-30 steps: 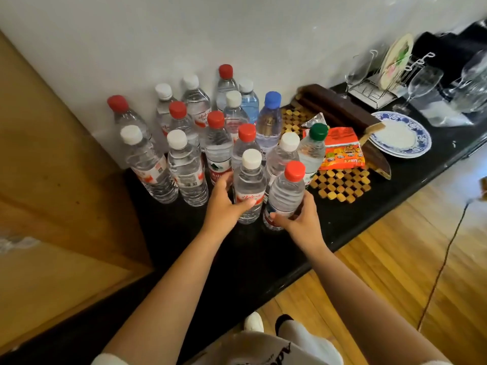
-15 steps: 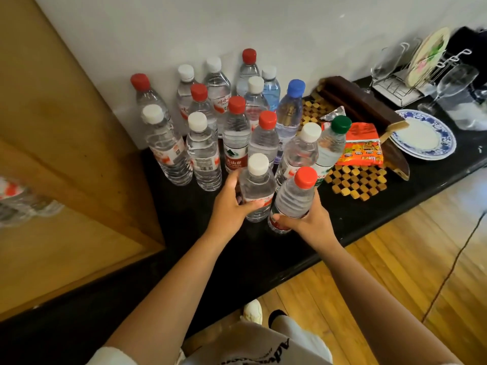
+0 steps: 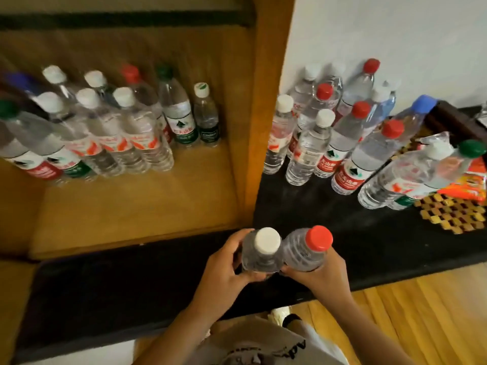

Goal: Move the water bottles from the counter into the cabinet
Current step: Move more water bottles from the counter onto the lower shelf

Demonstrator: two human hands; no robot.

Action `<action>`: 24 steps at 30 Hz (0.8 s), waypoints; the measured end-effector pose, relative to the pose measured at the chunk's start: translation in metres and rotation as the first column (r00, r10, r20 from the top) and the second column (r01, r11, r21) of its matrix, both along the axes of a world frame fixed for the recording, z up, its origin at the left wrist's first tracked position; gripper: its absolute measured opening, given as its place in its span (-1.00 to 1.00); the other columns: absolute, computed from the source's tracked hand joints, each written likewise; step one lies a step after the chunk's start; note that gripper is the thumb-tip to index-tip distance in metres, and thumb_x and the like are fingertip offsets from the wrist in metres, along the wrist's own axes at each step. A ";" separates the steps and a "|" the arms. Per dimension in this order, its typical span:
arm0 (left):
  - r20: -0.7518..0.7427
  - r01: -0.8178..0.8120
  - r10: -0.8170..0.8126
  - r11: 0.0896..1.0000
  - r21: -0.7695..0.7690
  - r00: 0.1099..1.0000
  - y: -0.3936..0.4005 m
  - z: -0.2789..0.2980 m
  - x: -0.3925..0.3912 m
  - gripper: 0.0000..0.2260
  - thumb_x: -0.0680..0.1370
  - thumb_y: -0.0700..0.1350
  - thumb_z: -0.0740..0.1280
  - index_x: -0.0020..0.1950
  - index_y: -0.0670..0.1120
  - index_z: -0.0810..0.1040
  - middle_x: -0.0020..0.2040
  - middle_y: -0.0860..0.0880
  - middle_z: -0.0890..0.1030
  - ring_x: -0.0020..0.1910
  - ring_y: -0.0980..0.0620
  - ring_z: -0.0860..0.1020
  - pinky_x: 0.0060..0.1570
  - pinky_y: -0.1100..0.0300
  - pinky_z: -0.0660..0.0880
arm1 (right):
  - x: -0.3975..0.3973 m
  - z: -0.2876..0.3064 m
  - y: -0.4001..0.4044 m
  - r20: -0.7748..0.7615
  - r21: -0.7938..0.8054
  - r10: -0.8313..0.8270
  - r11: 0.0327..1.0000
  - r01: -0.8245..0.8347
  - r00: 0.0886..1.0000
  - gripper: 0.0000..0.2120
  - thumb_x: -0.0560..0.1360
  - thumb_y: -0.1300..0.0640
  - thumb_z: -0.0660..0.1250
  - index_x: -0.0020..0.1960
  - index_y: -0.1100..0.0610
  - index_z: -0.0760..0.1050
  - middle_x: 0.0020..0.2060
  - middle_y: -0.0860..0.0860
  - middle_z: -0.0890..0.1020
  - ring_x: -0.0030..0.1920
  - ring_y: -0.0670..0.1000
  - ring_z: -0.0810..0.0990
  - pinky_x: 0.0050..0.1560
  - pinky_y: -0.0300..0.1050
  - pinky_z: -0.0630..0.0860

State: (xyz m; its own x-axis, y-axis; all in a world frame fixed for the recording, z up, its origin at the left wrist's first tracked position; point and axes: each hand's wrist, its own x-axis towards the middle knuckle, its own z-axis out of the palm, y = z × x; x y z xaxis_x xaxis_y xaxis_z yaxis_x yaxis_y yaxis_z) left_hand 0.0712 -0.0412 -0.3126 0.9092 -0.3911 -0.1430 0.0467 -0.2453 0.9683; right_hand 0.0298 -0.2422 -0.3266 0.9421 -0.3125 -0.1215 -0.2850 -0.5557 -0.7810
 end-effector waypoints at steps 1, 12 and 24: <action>-0.004 -0.025 0.025 1.000 0.001 1.000 0.018 0.002 0.000 -0.37 0.33 -0.17 0.51 0.14 0.44 0.36 0.14 0.52 0.44 0.22 0.48 0.36 0.05 0.60 0.35 | 0.002 -0.002 0.014 -0.010 -0.008 0.026 1.000 -0.026 1.000 -0.47 0.08 -0.09 0.58 -0.05 -0.03 0.44 -0.17 -0.16 0.59 -0.11 -0.13 0.59 -0.05 -0.19 0.52; 0.095 -0.269 0.286 0.950 -0.161 0.954 0.124 0.032 0.094 -0.43 0.37 -0.22 0.45 0.26 0.18 0.36 0.18 0.27 0.53 0.25 0.23 0.45 0.13 0.42 0.43 | 0.063 0.027 0.135 0.214 0.096 0.149 0.980 -0.173 0.965 -0.43 0.10 -0.26 0.49 0.02 -0.06 0.48 -0.09 -0.21 0.60 -0.04 -0.25 0.58 0.01 -0.36 0.50; 0.156 -0.242 0.272 0.952 -0.186 0.950 0.115 0.011 0.170 -0.36 0.41 -0.34 0.40 0.44 -0.14 0.23 0.31 -0.01 0.44 0.32 0.00 0.43 0.29 0.11 0.38 | 0.166 0.017 0.160 0.178 0.139 -0.152 0.982 0.129 0.972 -0.37 0.14 -0.11 0.57 0.12 -0.10 0.37 -0.07 -0.23 0.51 0.00 -0.17 0.47 0.00 -0.27 0.37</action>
State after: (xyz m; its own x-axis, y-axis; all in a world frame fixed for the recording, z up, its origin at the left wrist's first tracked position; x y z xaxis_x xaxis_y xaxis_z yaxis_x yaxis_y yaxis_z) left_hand 0.2414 0.0736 -0.3012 0.9865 -0.1452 0.0756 -0.0888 -0.0862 0.9923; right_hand 0.1960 -0.0824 -0.3097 0.8995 -0.4369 0.0057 -0.1959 -0.4149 -0.8885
